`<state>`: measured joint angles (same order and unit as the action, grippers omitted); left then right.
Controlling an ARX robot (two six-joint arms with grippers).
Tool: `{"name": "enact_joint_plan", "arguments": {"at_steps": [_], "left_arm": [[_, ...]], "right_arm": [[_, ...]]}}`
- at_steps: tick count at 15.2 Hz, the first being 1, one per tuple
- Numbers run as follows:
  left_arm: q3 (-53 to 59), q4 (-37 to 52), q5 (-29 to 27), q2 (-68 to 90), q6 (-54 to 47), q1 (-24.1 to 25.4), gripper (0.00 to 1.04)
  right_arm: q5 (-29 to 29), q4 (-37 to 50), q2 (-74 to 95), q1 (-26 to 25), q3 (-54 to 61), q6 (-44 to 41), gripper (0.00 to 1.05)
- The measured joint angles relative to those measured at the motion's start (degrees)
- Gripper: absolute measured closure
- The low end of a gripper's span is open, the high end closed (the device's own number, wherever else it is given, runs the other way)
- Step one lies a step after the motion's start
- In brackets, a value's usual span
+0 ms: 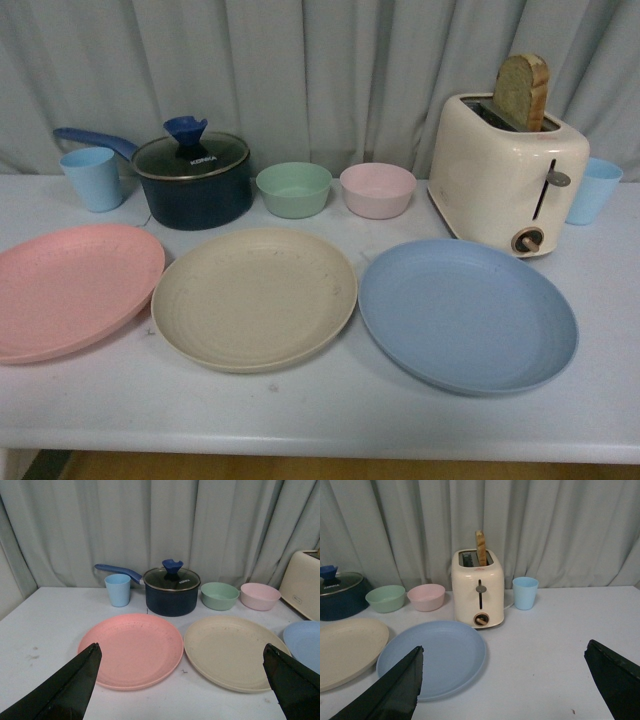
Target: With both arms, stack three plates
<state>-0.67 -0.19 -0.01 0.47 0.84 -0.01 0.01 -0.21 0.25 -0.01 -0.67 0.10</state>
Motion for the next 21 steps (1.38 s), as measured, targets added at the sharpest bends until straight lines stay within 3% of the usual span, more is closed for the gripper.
{"name": "enact_joint_plan", "arguments": {"at_steps": [21], "left_arm": [[0.0, 0.0, 0.0, 0.0, 0.0, 0.0, 0.07]], "right_arm": [[0.0, 0.0, 0.0, 0.0, 0.0, 0.0, 0.06]]}}
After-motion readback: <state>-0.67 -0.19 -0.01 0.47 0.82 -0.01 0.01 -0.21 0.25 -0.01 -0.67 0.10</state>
